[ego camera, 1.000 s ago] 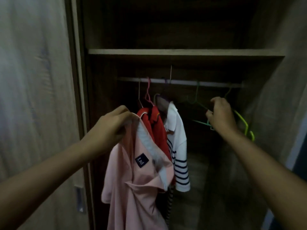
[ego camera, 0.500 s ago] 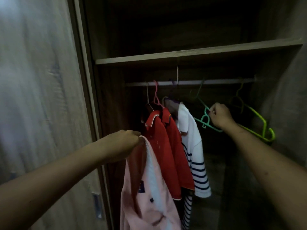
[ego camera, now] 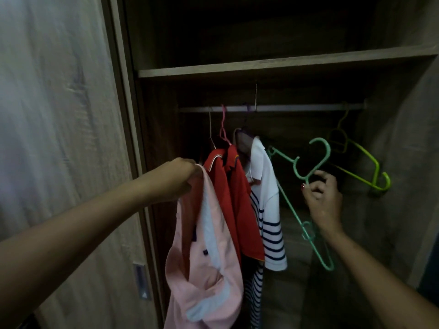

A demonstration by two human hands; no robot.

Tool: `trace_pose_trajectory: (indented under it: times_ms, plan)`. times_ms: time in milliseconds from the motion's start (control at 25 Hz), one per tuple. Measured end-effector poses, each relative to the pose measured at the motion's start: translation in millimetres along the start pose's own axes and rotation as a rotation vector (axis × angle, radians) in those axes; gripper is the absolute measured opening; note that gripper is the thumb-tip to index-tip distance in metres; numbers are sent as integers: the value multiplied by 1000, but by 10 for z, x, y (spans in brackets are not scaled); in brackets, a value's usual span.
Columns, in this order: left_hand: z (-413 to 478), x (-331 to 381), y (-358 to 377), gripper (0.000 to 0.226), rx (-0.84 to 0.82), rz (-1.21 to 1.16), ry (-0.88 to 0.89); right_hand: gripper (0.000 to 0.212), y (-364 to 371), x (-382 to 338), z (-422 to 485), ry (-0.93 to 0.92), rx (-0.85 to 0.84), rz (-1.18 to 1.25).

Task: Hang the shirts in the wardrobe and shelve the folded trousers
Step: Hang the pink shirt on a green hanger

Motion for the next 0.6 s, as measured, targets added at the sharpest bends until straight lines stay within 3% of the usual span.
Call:
trace_pose_trajectory:
  times_ms: [240,360,480,600]
  plan:
    - [15,99,103,42,-97,-185,-90,20,-153,-519,-149,8,-70,46]
    - [-17,231,126,42,-125,-367,-169,18,-222,-1003,-267,110,-75,368]
    - [-52,391,97,40,-121,-523,-230,19,-125,-1424,-412,223,-187,723]
    - [-104,509,21,38,-79,-657,-237,21,162,-1300,-719,336,-321,814]
Point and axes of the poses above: each hand's wrist, its own z-axis towards the middle knuckle, its own y-axis out of the palm, x = y × z, the point moved 10 cm from there along z, towards the middle knuckle, and after that the axes turned 7 degrees about x, right-handed, at the moved point
